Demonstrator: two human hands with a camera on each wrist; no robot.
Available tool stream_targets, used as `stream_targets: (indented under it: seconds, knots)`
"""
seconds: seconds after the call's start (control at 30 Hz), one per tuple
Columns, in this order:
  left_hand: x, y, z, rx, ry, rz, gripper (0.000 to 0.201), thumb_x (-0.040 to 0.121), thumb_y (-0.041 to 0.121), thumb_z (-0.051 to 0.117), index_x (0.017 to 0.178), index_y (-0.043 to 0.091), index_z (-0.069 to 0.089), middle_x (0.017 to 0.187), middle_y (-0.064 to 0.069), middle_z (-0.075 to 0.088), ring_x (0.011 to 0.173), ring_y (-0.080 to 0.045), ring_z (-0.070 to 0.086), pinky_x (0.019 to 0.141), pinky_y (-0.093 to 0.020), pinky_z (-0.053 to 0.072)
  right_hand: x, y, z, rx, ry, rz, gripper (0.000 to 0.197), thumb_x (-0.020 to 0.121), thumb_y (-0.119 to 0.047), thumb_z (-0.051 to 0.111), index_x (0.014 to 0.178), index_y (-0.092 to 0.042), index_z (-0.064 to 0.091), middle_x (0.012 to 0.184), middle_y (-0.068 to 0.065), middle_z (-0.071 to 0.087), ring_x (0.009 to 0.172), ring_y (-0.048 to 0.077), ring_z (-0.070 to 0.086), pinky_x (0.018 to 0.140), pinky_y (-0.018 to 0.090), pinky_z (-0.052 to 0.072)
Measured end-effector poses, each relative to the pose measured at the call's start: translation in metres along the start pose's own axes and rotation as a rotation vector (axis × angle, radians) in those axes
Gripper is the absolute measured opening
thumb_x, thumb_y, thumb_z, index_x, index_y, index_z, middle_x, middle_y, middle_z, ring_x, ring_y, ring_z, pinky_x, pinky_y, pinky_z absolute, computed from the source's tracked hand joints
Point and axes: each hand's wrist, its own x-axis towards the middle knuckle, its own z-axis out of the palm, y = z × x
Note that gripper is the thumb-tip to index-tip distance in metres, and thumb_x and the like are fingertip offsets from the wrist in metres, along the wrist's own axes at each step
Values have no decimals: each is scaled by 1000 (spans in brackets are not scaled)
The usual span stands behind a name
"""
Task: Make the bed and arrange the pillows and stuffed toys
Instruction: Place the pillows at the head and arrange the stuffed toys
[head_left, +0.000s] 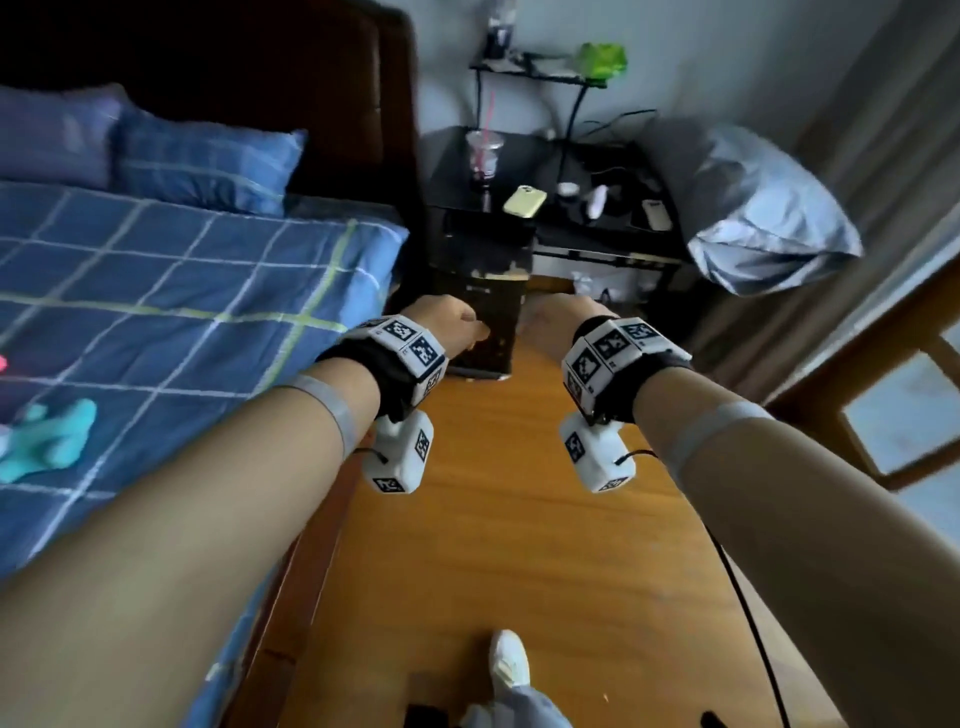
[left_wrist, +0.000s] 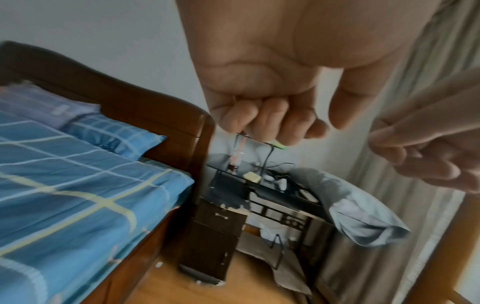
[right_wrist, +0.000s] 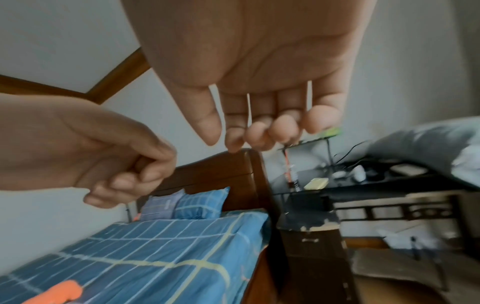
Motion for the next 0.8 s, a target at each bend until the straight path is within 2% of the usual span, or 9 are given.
stream_targets:
  seconds: [0.1, 0.2, 0.33, 0.43, 0.5, 0.57, 0.67, 0.73, 0.8]
  knots:
    - [44, -44, -18, -32, 27, -166, 37, 89, 32, 50, 54, 20, 47, 60, 2, 50, 74, -23, 53, 68, -28, 37, 77, -37, 0, -22, -92, -139, 35, 95, -39, 41, 114, -14, 59, 118, 8, 59, 106, 30, 57, 79, 33, 44]
    - [56, -107, -38, -89, 21, -362, 35, 88, 29, 50, 55, 17, 51, 63, -1, 54, 83, -28, 57, 65, -27, 36, 135, -97, 12, -63, -144, -283, 34, 94, -37, 44, 113, -14, 59, 120, 7, 60, 109, 31, 57, 85, 35, 46]
    - [43, -212, -74, -152, 65, -640, 33, 78, 38, 48, 65, 10, 60, 81, -15, 63, 103, -33, 60, 78, -30, 41, 202, -205, 39, -131, -247, -488, 27, 94, -30, 44, 105, -10, 59, 116, 12, 59, 103, 32, 56, 82, 35, 45]
    - [30, -297, -101, -149, 163, -802, 30, 89, 25, 50, 92, 1, 69, 110, -23, 65, 110, -33, 58, 87, -31, 43, 236, -295, 65, -188, -280, -653, 23, 94, -28, 44, 95, -9, 57, 112, 15, 59, 105, 34, 56, 80, 35, 43]
    - [22, -352, -120, -150, 192, -897, 25, 92, 21, 47, 87, 6, 67, 113, -22, 64, 109, -33, 58, 86, -31, 43, 253, -352, 81, -229, -295, -727, 20, 94, -28, 44, 95, -12, 55, 117, 14, 60, 100, 34, 56, 79, 34, 42]
    - [12, -398, -134, -197, 181, -965, 25, 93, 20, 46, 91, 6, 66, 112, -23, 62, 105, -33, 58, 75, -28, 41, 265, -403, 94, -299, -336, -779, 21, 94, -27, 43, 94, -11, 56, 120, 15, 60, 104, 34, 56, 84, 35, 44]
    - [-2, -458, -148, -336, 193, -1110, 34, 95, 20, 43, 66, 6, 53, 90, -19, 51, 76, -27, 51, 63, -26, 30, 284, -467, 113, -308, -394, -842, 24, 95, -27, 43, 97, -9, 58, 118, 13, 61, 102, 32, 57, 78, 29, 39]
    - [-11, -490, -147, -433, 241, -1200, 31, 95, 19, 44, 67, 6, 47, 90, -15, 48, 83, -25, 50, 70, -25, 30, 296, -499, 121, -290, -411, -870, 26, 95, -30, 44, 108, -12, 58, 119, 12, 60, 107, 32, 57, 79, 29, 39]
    - [-16, -519, -144, -577, 356, -1257, 32, 95, 17, 47, 63, 11, 45, 93, -13, 48, 87, -23, 49, 65, -26, 34, 308, -531, 125, -270, -419, -901, 28, 95, -27, 45, 112, -10, 58, 123, 15, 59, 111, 32, 56, 84, 30, 43]
